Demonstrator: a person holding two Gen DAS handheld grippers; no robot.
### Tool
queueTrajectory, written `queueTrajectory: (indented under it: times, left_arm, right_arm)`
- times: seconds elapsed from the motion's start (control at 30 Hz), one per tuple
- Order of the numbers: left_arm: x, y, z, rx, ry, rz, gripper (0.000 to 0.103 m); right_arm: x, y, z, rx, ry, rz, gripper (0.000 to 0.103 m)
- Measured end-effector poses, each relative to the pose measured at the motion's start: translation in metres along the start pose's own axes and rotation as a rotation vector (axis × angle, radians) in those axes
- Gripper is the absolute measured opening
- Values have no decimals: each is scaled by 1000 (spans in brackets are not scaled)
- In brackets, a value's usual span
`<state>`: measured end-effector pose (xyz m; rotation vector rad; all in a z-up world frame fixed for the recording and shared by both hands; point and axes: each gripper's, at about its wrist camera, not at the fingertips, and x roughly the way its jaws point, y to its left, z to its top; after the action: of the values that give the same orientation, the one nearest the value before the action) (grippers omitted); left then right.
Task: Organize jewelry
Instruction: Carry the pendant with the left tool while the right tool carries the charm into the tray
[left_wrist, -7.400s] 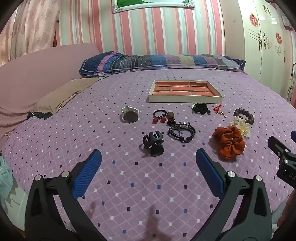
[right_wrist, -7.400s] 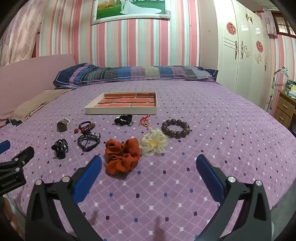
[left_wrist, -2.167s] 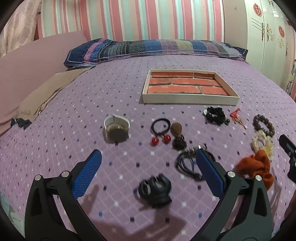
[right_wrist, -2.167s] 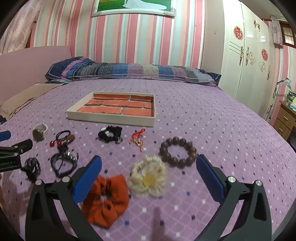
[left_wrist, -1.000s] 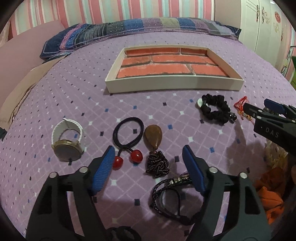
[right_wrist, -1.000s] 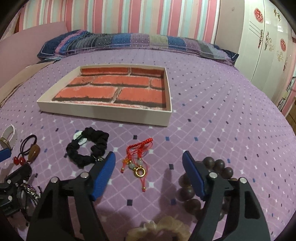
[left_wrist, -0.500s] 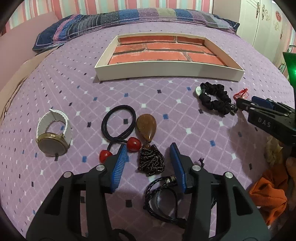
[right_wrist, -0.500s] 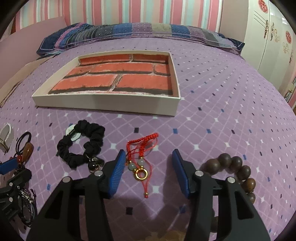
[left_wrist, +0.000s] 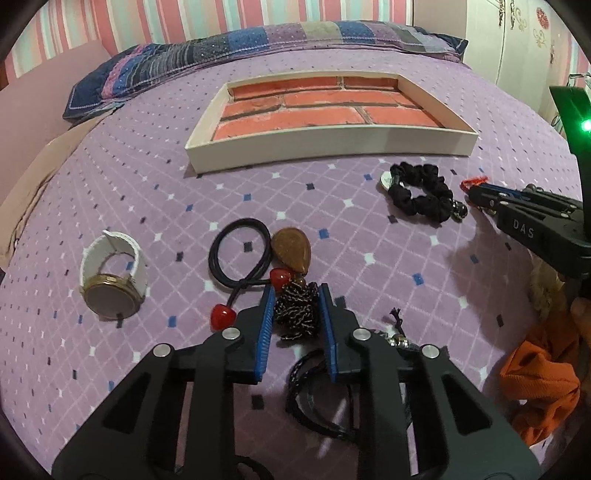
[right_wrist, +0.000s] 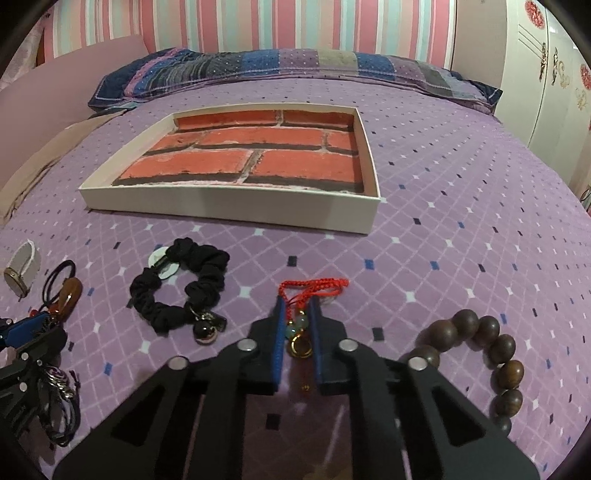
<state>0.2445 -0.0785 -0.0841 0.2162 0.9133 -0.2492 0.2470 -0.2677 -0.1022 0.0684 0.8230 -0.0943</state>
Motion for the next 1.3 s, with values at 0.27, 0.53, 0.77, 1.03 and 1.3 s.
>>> queueTrajectory:
  times: [0.27, 0.53, 0.77, 1.03, 1.3]
  left_arm:
    - [-27, 7, 13, -23, -56, -3, 22]
    - [-34, 22, 46, -68, -81, -39, 22]
    - [-44, 36, 83, -106, -99, -82, 22]
    - [-37, 41, 140, -95, -166, -101, 22]
    - [28, 44, 202, -105, -148, -107, 22]
  right_arm:
    - [-6, -11, 6, 48, 3, 55, 8]
    - [-13, -9, 21, 18, -24, 40, 8]
    - [-30, -6, 48, -13, -78, 35, 8]
    - [-31, 2, 104, -19, -161, 29, 8]
    - [13, 7, 172, -5, -198, 10, 8]
